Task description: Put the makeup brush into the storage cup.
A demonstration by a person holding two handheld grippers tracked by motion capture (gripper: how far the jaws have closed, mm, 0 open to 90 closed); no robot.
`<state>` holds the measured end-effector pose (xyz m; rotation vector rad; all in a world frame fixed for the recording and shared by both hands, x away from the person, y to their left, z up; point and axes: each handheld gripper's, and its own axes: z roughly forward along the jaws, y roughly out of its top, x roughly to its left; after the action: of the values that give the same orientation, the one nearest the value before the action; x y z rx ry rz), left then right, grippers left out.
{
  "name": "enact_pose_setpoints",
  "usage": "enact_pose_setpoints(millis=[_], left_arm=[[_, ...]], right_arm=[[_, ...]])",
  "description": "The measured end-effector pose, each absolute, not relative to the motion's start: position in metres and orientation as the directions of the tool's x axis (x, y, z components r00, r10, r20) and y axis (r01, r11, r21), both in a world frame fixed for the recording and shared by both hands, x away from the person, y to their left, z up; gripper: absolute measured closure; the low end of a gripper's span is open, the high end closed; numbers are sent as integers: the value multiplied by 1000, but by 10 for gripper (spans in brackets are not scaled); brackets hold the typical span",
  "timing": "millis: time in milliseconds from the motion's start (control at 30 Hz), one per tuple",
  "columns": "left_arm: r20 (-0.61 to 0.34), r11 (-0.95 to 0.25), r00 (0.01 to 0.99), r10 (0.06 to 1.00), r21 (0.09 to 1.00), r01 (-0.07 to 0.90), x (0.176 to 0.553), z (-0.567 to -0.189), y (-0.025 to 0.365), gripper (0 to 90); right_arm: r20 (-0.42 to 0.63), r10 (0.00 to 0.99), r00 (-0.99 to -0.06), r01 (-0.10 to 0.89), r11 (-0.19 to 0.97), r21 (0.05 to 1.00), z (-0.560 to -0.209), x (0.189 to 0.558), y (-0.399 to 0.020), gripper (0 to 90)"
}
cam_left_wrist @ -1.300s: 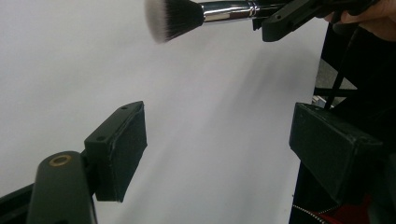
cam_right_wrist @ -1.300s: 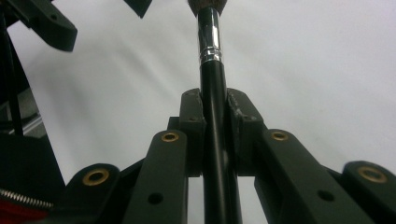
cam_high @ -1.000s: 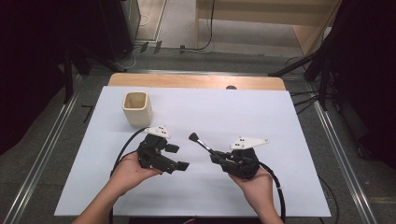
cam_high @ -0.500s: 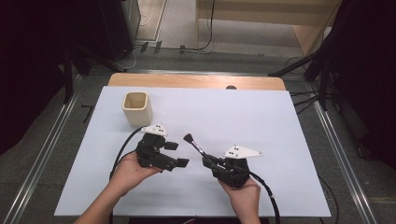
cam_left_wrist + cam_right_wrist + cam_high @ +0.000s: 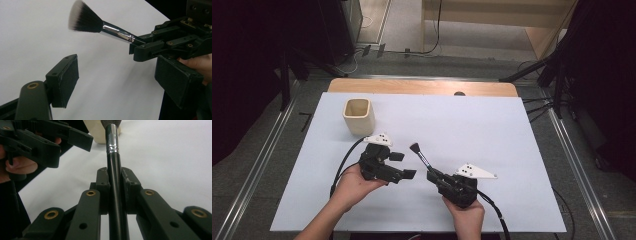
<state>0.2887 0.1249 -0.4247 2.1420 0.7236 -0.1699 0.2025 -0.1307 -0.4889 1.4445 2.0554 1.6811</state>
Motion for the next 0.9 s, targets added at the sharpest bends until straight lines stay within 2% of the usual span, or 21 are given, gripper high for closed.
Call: enact_pose_setpoints(millis=[333,900], left_arm=[[-376,-447,817,438,697,560,287,-424,124,207],[-401,-382,807,434,729,568,282,-421,121,215]], right_arm=[[540,660,-522,585,-183,790,-497,200,-129,793],[600,611,-517,561,-288,776,-503,199,-126,793]])
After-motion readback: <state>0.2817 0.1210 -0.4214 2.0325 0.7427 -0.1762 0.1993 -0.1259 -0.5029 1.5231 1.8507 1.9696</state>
